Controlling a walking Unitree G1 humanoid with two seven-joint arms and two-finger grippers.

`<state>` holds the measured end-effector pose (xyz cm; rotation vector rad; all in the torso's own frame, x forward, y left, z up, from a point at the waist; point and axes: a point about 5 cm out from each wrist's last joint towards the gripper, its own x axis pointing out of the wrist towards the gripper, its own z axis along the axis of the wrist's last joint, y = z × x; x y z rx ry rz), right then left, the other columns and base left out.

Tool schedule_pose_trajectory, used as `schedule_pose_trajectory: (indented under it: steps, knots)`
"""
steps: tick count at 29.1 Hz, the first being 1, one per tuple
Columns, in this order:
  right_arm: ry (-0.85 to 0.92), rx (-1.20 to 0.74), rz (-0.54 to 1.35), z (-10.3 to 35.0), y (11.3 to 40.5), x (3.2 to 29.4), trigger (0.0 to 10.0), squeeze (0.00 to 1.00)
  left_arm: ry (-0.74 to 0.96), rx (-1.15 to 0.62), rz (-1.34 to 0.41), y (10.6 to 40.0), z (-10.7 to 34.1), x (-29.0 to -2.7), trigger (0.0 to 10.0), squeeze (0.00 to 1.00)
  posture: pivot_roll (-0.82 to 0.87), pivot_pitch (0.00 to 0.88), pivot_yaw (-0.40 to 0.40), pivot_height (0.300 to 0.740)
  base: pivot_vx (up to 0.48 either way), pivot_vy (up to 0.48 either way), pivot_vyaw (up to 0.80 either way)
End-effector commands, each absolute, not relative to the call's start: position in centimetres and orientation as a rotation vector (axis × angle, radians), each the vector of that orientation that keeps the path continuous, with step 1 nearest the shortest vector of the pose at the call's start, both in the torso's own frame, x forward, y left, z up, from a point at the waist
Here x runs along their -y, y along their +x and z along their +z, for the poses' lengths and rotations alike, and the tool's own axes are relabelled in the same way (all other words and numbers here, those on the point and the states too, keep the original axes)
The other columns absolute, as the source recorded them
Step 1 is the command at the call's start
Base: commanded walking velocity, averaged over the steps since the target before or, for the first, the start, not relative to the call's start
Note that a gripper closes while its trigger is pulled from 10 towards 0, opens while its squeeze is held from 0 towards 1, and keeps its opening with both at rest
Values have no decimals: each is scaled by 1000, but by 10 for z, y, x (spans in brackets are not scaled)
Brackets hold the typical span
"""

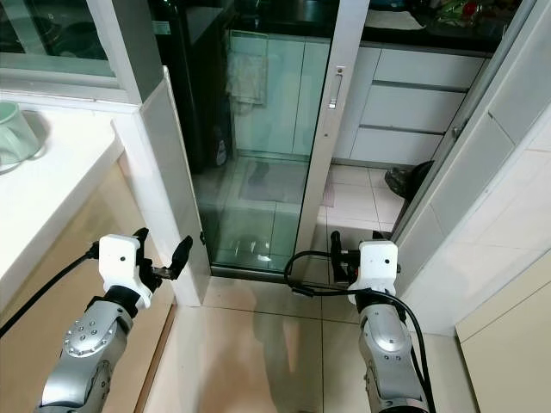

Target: Restocking fridge

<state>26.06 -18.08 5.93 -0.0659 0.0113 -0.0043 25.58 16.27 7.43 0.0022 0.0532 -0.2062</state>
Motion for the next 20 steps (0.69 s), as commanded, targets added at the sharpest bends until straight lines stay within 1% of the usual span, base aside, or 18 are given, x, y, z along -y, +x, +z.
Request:
schedule_pose_trajectory:
  steps: [1,2,3,5,8,9,10,11,13,14,15,16,17,20]
  knots:
    - [175,-148,39,62,301,134,10000,0,-71,-271,-190,311,73,-154,10000,0,-57,0,37,740,0,0,0]
    - [152,-137,59,62,295,138,10000,0,-59,-178,-182,300,77,-161,10000,0,-63,0,-19,740,0,0,0]
    - [59,-111,77,60,276,154,10000,0,-61,-124,-171,268,76,-173,10000,0,-64,0,-22,740,0,0,0]
    - [-6,-93,97,61,267,166,10000,0,-66,-184,-198,260,72,-170,10000,0,-60,0,-29,740,0,0,0]
    - [-12,-102,89,64,260,177,10000,0,-69,-130,-170,260,80,-169,10000,0,-69,0,-36,740,0,0,0]
    - [-49,-100,98,66,248,180,10000,0,23,-90,-197,244,88,-176,10000,0,-78,0,-45,740,0,0,0]
    - [-69,-92,94,69,239,185,10000,0,44,-76,-193,231,93,-186,10000,0,-88,0,-48,740,0,0,0]
    - [-16,-96,43,73,228,192,10000,0,8,-81,-176,217,95,-192,10000,0,-81,0,-57,740,0,0,0]
    - [20,-87,8,68,232,194,10000,0,42,-89,-150,224,86,-186,10000,0,-80,0,-63,740,0,0,0]
    - [42,-84,-8,67,235,195,10000,75,54,-91,-155,225,85,-185,10000,0,-83,0,-67,740,0,0,0]
    - [57,-82,-23,69,239,195,10000,35,111,-79,-174,225,85,-183,10000,0,-79,0,-65,740,0,0,0]
    - [50,-74,13,73,245,189,10000,0,166,-76,-204,228,86,-182,10000,0,-75,0,-55,740,0,0,0]
    - [52,-75,21,74,246,188,10000,0,174,-76,-205,229,86,-182,10000,0,-75,0,-55,740,0,0,0]
    - [75,-92,7,69,259,179,10000,0,182,-45,-240,258,94,-175,10000,0,-82,0,-15,740,0,0,0]
